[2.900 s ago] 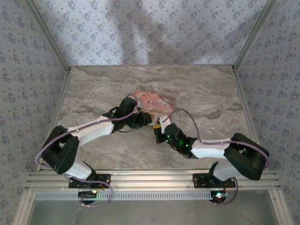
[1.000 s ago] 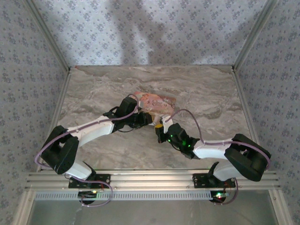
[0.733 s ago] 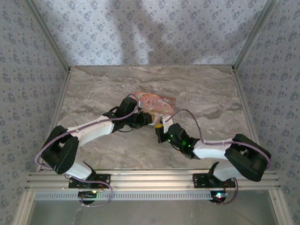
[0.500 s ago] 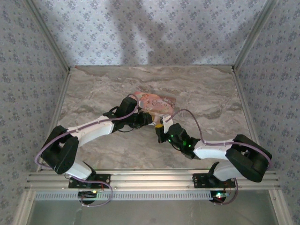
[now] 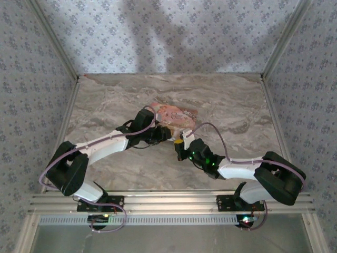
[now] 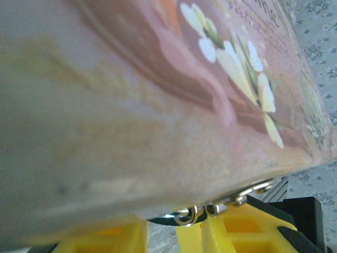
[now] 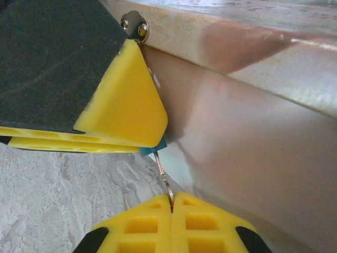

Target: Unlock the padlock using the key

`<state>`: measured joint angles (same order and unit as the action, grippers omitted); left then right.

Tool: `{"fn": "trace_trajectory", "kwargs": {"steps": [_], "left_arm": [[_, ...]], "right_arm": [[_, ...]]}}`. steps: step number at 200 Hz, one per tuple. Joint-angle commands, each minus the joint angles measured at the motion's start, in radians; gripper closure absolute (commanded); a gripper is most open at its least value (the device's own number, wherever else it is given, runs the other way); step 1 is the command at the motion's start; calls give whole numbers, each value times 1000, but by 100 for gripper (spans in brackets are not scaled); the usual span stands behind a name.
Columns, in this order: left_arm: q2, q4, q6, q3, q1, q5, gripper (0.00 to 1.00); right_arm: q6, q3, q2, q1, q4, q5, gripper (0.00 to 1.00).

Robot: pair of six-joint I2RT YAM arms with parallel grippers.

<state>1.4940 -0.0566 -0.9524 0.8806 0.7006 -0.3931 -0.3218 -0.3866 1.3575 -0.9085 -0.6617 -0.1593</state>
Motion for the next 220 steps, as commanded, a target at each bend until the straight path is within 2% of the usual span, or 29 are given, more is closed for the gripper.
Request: {"fn": "trace_trajectory", "kwargs": {"steps": [1, 109, 220], "left_arm": [[-7, 12, -17, 26, 9, -49, 72], [-18, -9, -3, 32, 10, -75, 72], [-7, -15, -2, 40, 14, -74, 72]], "right_arm": [[-2, -21, 7, 12, -53, 12, 100], [30, -25, 41, 97, -138, 118, 100], [41, -108, 100, 115, -160, 171, 100]]}}
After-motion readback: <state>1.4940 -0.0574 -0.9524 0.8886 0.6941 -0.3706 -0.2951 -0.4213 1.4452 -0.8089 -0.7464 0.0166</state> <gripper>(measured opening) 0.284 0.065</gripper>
